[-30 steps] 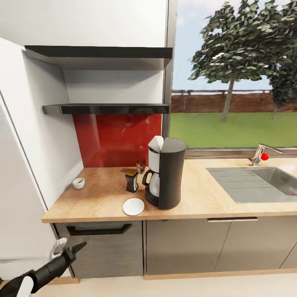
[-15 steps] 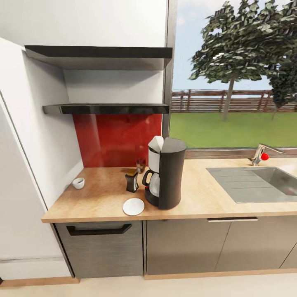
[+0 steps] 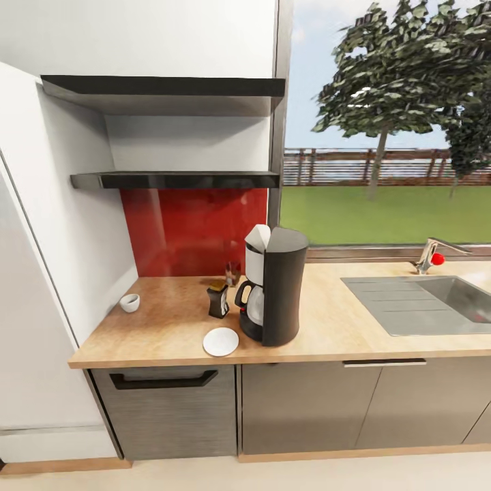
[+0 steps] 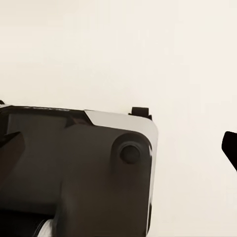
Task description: Set up a coffee station on the kitchen countertop: keep the coffee maker on the countertop, move the bottle of coffee from the kitchen shelf to the counter next to the coffee maker, place a paper coffee filter on top of the coffee maker, put the saucer next to the coffee maker with the coffee cup on the saucer, and place the electric kettle next to the coffee maker.
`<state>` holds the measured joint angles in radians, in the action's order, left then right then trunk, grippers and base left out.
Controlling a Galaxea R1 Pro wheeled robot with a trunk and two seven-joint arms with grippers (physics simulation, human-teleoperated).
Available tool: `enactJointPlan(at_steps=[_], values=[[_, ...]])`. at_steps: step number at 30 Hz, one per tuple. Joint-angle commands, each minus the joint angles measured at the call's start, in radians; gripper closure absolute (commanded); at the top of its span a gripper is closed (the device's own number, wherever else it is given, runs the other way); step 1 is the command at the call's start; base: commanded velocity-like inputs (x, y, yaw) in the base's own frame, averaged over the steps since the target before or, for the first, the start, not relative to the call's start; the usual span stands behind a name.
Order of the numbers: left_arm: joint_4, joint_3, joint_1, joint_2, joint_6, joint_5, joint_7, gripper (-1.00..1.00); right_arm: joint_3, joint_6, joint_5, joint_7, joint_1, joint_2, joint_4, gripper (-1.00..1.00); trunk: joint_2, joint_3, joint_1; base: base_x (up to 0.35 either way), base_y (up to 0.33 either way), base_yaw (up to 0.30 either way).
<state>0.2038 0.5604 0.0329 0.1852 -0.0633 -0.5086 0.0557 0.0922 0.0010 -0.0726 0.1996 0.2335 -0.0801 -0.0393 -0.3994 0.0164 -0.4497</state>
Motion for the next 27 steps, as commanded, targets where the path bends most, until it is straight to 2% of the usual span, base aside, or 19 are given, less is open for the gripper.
enactJointPlan(at_steps=[1, 4, 5, 9, 10, 11, 27], values=[[-0.009, 0.009, 0.000, 0.000, -0.002, -0.028, 0.003, -1.00, 0.008, 0.000, -0.008, 0.003, 0.000, 0.000, 0.000, -1.00, -0.001, 0.000, 0.000, 0.000, 0.000, 0.000], [-0.033, 0.009, -0.002, 0.001, 0.002, -0.074, 0.002, -1.00, 0.008, -0.001, -0.011, 0.002, 0.000, 0.000, 0.001, -1.00, -0.001, 0.000, 0.000, 0.000, 0.000, 0.000], [-0.043, 0.009, -0.002, 0.000, 0.004, -0.096, 0.001, -1.00, 0.008, -0.001, -0.030, 0.001, 0.000, -0.001, 0.001, -1.00, -0.001, 0.000, 0.000, 0.000, 0.000, 0.000], [-0.047, 0.009, -0.002, -0.005, 0.005, -0.104, -0.019, -1.00, 0.009, -0.001, -0.061, 0.001, 0.000, -0.006, 0.001, -1.00, -0.001, 0.000, 0.000, 0.000, 0.000, 0.000], [-0.047, 0.010, -0.002, -0.006, 0.005, -0.104, -0.038, -1.00, 0.009, -0.001, -0.064, 0.001, 0.000, -0.007, 0.001, -1.00, -0.001, 0.000, 0.000, 0.000, 0.000, 0.000], [-0.047, 0.015, -0.002, -0.014, 0.005, -0.112, -0.095, -1.00, 0.009, -0.001, -0.068, 0.001, 0.000, -0.010, 0.002, -1.00, -0.001, 0.000, 0.000, 0.152, -0.215, -0.196], [-0.048, 0.015, -0.002, -0.015, 0.005, -0.111, -0.099, -1.00, 0.009, -0.001, -0.068, 0.001, 0.000, -0.010, 0.002, -1.00, -0.001, 0.000, 0.000, 0.125, -0.241, -0.253]])
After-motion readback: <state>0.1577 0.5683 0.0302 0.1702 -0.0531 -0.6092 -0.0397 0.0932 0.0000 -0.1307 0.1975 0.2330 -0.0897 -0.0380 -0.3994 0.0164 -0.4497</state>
